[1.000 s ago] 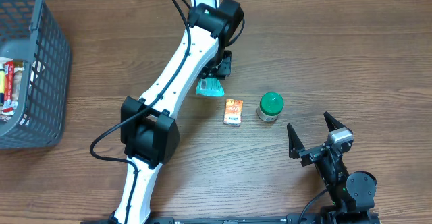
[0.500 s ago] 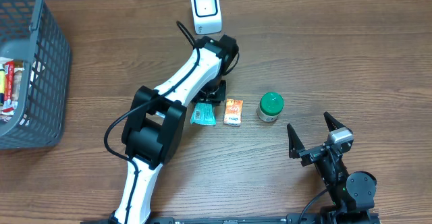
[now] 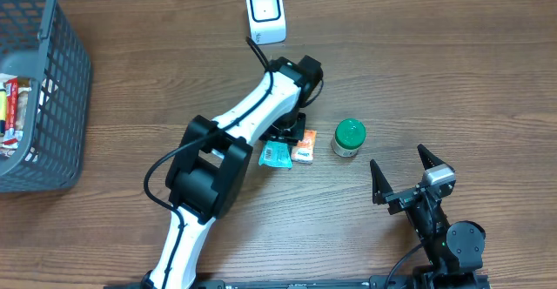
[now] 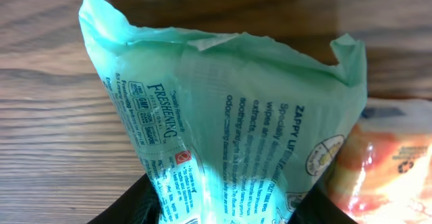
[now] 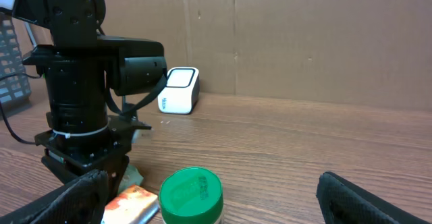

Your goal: Scan the item barcode

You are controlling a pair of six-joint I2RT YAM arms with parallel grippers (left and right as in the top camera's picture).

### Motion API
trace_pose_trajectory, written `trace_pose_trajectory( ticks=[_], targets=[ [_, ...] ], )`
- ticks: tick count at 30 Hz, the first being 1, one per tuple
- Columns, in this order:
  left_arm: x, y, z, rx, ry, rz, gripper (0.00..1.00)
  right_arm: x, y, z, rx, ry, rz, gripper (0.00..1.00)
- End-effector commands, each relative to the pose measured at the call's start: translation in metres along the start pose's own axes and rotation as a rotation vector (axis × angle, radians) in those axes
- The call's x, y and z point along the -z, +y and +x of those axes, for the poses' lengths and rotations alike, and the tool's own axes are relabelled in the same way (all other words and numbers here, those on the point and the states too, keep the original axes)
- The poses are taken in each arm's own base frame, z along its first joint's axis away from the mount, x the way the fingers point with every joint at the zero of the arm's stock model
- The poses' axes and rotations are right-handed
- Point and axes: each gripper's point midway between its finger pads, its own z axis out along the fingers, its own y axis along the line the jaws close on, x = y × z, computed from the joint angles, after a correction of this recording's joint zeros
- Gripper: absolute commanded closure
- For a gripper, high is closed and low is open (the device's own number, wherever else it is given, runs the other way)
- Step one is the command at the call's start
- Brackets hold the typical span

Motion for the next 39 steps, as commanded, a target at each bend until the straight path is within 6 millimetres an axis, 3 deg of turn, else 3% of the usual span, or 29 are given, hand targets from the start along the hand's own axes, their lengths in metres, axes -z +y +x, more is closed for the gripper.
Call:
trace_pose_trajectory(
  ticks=[1, 7, 11, 13, 17, 21, 24, 25, 26, 27, 28, 31, 34, 36, 39],
  targets=[
    [0.006, -0.011, 0.007, -0.008, -0.003, 0.027, 0.59, 0.000, -0.003, 0.002, -0.006, -0.003, 0.017, 0.00],
    [0.010, -0.014, 0.011, 0.008, 0.006, 0.044, 0.67, 0.000, -0.003, 0.002, -0.006, -0.003, 0.017, 0.00],
    [0.032, -0.011, 0.000, 0.018, -0.057, 0.068, 0.67, 0.000, -0.003, 0.002, -0.006, -0.003, 0.017, 0.00],
    [0.053, -0.005, -0.009, 0.026, -0.113, 0.086, 0.65, 0.000, -0.003, 0.002, -0.006, -0.003, 0.017, 0.00],
    [0.118, 0.015, -0.030, 0.020, -0.268, 0.152, 0.58, 0.000, -0.003, 0.002, -0.006, -0.003, 0.017, 0.00],
    [0.187, 0.050, -0.033, 0.018, -0.410, 0.189, 0.53, 0.000, -0.003, 0.002, -0.006, -0.003, 0.017, 0.00],
    [0.235, 0.092, -0.023, 0.021, -0.499, 0.156, 0.51, 0.000, -0.003, 0.002, -0.006, -0.003, 0.017, 0.00],
    [0.251, 0.112, -0.020, 0.054, -0.540, 0.120, 0.39, 0.000, -0.003, 0.002, -0.006, -0.003, 0.017, 0.00],
    [0.273, 0.146, -0.016, 0.122, -0.604, 0.048, 0.23, 0.000, -0.003, 0.002, -0.006, -0.003, 0.017, 0.00],
    [0.283, 0.163, -0.014, 0.157, -0.634, 0.012, 0.19, 0.000, -0.003, 0.002, -0.006, -0.003, 0.017, 0.00],
    [0.299, 0.188, -0.007, 0.193, -0.674, -0.043, 0.04, 0.000, -0.003, 0.002, -0.006, -0.003, 0.017, 0.00],
    [0.341, 0.258, 0.009, 0.306, -0.799, -0.196, 0.02, 0.000, -0.003, 0.002, -0.006, -0.003, 0.017, 0.00],
    [0.368, 0.321, 0.028, 0.405, -0.876, -0.336, 0.01, 0.000, -0.003, 0.002, -0.006, -0.003, 0.017, 0.00],
    [0.376, 0.362, 0.036, 0.455, -0.899, -0.401, 0.00, 0.000, -0.003, 0.002, -0.006, -0.003, 0.017, 0.00],
    [0.371, 0.406, 0.049, 0.553, -0.874, -0.452, 0.00, 0.000, -0.003, 0.002, -0.006, -0.003, 0.017, 0.00]
  ],
)
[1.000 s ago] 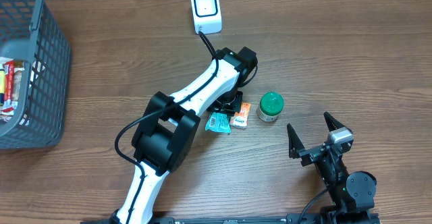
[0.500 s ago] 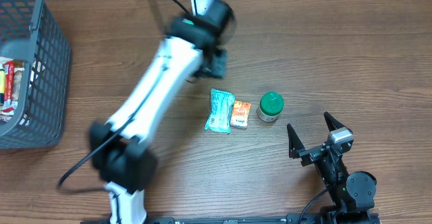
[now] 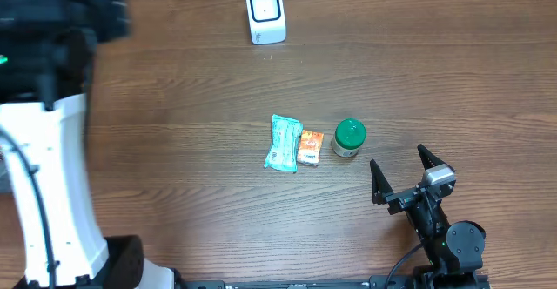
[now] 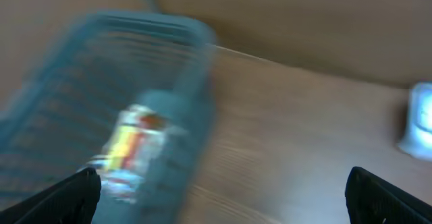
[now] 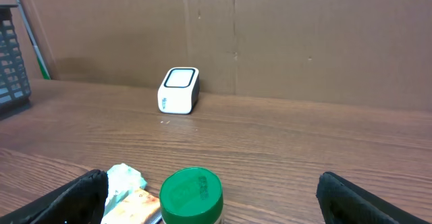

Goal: Scan the item barcode
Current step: 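Move the left gripper back into the grey basket and grasp a bag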

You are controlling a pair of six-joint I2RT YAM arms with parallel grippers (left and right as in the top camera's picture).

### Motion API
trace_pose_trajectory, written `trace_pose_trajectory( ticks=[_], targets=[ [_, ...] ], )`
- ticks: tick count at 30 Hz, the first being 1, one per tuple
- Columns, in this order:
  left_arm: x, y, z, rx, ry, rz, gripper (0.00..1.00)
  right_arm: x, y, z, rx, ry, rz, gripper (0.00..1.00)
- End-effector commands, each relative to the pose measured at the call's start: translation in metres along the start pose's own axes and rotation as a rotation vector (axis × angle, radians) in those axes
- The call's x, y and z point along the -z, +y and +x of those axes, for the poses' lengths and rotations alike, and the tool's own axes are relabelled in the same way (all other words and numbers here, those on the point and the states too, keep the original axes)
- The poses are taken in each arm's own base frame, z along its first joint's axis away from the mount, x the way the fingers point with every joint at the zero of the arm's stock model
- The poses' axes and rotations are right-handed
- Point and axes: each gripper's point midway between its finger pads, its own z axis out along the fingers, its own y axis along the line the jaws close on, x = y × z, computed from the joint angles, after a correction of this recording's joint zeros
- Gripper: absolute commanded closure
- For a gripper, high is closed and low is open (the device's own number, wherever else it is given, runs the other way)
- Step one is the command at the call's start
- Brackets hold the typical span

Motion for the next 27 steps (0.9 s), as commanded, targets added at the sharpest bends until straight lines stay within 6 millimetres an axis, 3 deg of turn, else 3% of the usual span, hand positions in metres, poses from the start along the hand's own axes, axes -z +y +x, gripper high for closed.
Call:
trace_pose_trajectory(
  ticks=[1, 8, 12, 21, 27],
  targets=[
    [-0.017, 0.055, 0.001, -0.016, 0.029, -0.135, 0.00, 0.000, -0.003, 0.002, -0.007, -0.003, 0.016, 0.00],
    [-0.071, 0.114, 0.020, 0.103, 0.127, -0.137, 0.00, 0.000, -0.003, 0.002, -0.007, -0.003, 0.016, 0.00],
    [-0.115, 0.142, 0.044, 0.148, 0.218, -0.127, 0.00, 0.000, -0.003, 0.002, -0.007, -0.003, 0.016, 0.00],
    [-0.216, 0.169, 0.117, 0.122, 0.445, -0.102, 0.00, 0.000, -0.003, 0.002, -0.007, -0.003, 0.016, 0.00],
    [-0.274, 0.176, 0.169, 0.085, 0.568, -0.081, 0.00, 0.000, -0.003, 0.002, -0.007, -0.003, 0.016, 0.00]
  ],
)
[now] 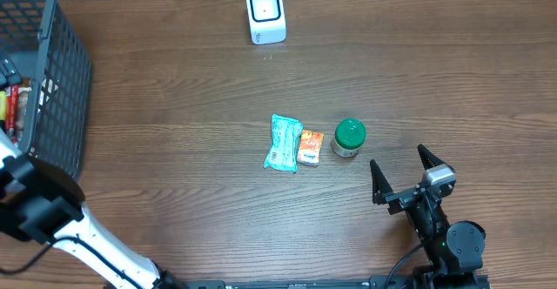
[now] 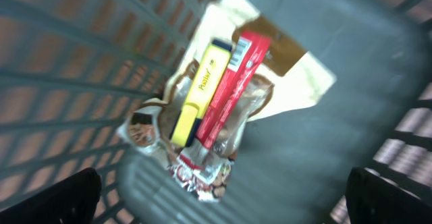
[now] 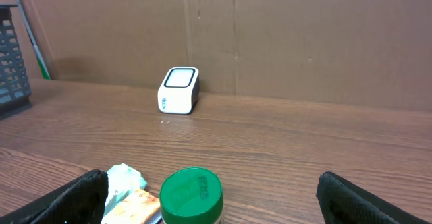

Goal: Scan the item barcode
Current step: 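Move the left gripper back into the grey basket and grasp a bag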

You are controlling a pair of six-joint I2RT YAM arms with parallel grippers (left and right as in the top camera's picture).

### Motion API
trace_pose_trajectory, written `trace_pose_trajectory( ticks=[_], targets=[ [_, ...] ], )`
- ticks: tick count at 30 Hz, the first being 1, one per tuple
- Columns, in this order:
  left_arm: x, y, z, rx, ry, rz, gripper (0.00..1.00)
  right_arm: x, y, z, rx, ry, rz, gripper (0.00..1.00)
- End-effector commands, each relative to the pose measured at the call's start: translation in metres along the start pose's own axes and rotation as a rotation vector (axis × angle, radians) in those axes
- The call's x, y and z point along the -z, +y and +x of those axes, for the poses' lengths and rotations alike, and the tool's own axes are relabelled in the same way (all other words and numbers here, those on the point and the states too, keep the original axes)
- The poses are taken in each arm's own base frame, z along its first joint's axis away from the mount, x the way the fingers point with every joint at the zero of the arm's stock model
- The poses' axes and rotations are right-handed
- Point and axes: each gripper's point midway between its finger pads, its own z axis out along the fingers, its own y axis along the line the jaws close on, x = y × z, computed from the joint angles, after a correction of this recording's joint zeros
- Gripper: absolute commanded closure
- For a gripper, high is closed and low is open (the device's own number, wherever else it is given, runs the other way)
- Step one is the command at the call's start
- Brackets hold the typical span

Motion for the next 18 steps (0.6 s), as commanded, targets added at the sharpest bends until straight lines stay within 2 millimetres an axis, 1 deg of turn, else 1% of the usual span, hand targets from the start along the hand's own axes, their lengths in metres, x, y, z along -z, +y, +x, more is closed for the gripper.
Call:
trace_pose_trajectory(
  ticks=[1, 5, 9, 12, 18],
  targets=[
    [-0.046, 0.000, 0.012, -0.066, 0.073, 0.018, 0.00, 0.000, -0.003, 0.002, -0.006, -0.003, 0.016, 0.00],
    [-0.085, -0.003, 0.023, -0.121, 0.126, 0.026, 0.01, 0.000, -0.003, 0.002, -0.006, -0.003, 0.016, 0.00],
    [-0.112, -0.007, 0.026, -0.190, 0.137, 0.033, 0.00, 0.000, -0.003, 0.002, -0.006, -0.003, 0.016, 0.00],
    [-0.124, -0.007, 0.027, -0.222, 0.136, 0.035, 0.00, 0.000, -0.003, 0.002, -0.006, -0.003, 0.016, 0.00],
    [-0.142, -0.004, 0.034, -0.201, 0.149, 0.067, 0.00, 0.000, -0.003, 0.002, -0.006, -0.003, 0.016, 0.00]
  ],
)
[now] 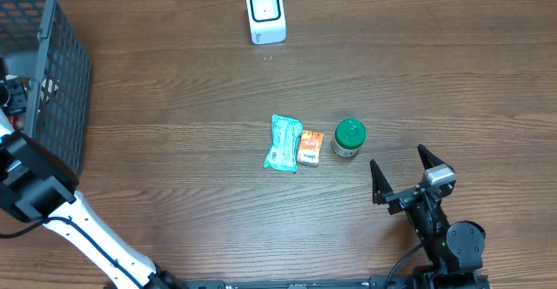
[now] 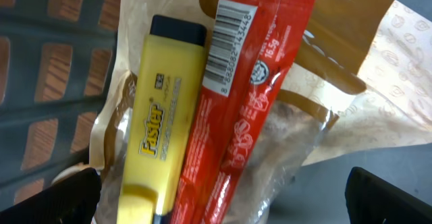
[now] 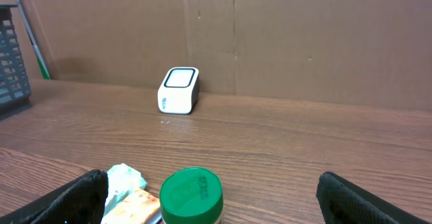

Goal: Scan the item barcode
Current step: 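Move the left gripper back into the grey basket and grasp a bag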

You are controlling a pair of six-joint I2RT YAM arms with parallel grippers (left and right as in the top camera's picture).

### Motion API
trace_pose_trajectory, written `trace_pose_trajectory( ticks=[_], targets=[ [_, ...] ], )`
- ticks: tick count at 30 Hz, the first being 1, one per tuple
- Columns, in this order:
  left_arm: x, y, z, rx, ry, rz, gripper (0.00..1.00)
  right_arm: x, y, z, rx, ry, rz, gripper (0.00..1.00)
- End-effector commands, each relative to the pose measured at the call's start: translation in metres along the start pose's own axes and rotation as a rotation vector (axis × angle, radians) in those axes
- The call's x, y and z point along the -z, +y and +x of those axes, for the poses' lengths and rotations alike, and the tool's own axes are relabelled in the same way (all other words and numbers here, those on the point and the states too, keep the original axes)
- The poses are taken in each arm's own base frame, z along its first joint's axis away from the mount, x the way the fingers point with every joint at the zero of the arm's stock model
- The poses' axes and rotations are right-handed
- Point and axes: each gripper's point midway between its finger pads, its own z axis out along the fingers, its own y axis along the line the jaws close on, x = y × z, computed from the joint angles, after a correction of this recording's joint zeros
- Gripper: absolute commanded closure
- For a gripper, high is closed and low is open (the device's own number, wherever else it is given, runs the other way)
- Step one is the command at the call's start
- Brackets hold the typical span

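Observation:
Down inside the grey basket, my left gripper is open, its dark fingertips in the lower corners of the left wrist view. Close below it lie a red packet with a barcode and a yellow highlighter on a crinkled clear-and-brown bag. The white scanner stands at the table's far edge. My right gripper rests open near the front, nothing between its fingers.
A teal packet, an orange packet and a green-lidded jar lie together mid-table, just ahead of the right gripper. The left arm rises along the left edge beside the basket wall.
My left gripper is now much closer to the red packet and yellow highlighter in the basket, which fill its view. The right arm and the table items have not moved.
My left gripper was at the teal packet mid-table, next to the orange one. Then the packet lay alone on the table and the arm was off to the left. Then the gripper was over the basket, and now low inside it.

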Motion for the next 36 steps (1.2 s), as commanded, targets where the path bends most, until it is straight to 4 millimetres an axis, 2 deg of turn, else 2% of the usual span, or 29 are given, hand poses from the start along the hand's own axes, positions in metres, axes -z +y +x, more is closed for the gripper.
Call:
trace_pose_trajectory(
  ticks=[1, 6, 11, 13, 17, 23, 27, 31, 36],
  targets=[
    [-0.018, 0.000, 0.006, -0.008, 0.007, 0.063, 0.00, 0.000, -0.003, 0.002, -0.007, -0.003, 0.017, 0.00],
    [-0.038, 0.005, 0.023, 0.015, 0.053, 0.106, 0.00, 0.000, -0.003, 0.002, -0.007, -0.003, 0.017, 0.00],
    [-0.051, -0.004, 0.037, 0.037, 0.090, 0.195, 0.00, 0.000, -0.003, 0.002, -0.007, -0.003, 0.017, 0.00],
    [-0.052, -0.009, 0.040, 0.043, 0.096, 0.232, 0.09, 0.000, -0.003, 0.002, -0.007, -0.003, 0.017, 0.00],
    [-0.051, -0.012, 0.042, 0.053, 0.105, 0.249, 0.37, 0.000, -0.003, 0.002, -0.007, -0.003, 0.017, 0.00],
    [-0.047, -0.015, 0.046, 0.118, 0.132, 0.252, 0.61, 0.000, -0.003, 0.002, -0.007, -0.003, 0.017, 0.00],
    [-0.034, -0.010, 0.040, 0.153, 0.110, 0.242, 0.79, 0.000, -0.003, 0.002, -0.007, -0.003, 0.017, 0.00],
    [-0.007, -0.001, 0.026, 0.209, 0.053, 0.220, 0.96, 0.000, -0.003, 0.002, -0.007, -0.003, 0.017, 0.00],
    [0.047, 0.008, 0.001, 0.236, -0.077, 0.227, 0.96, 0.000, -0.003, 0.002, -0.007, -0.003, 0.017, 0.00]
  ],
)
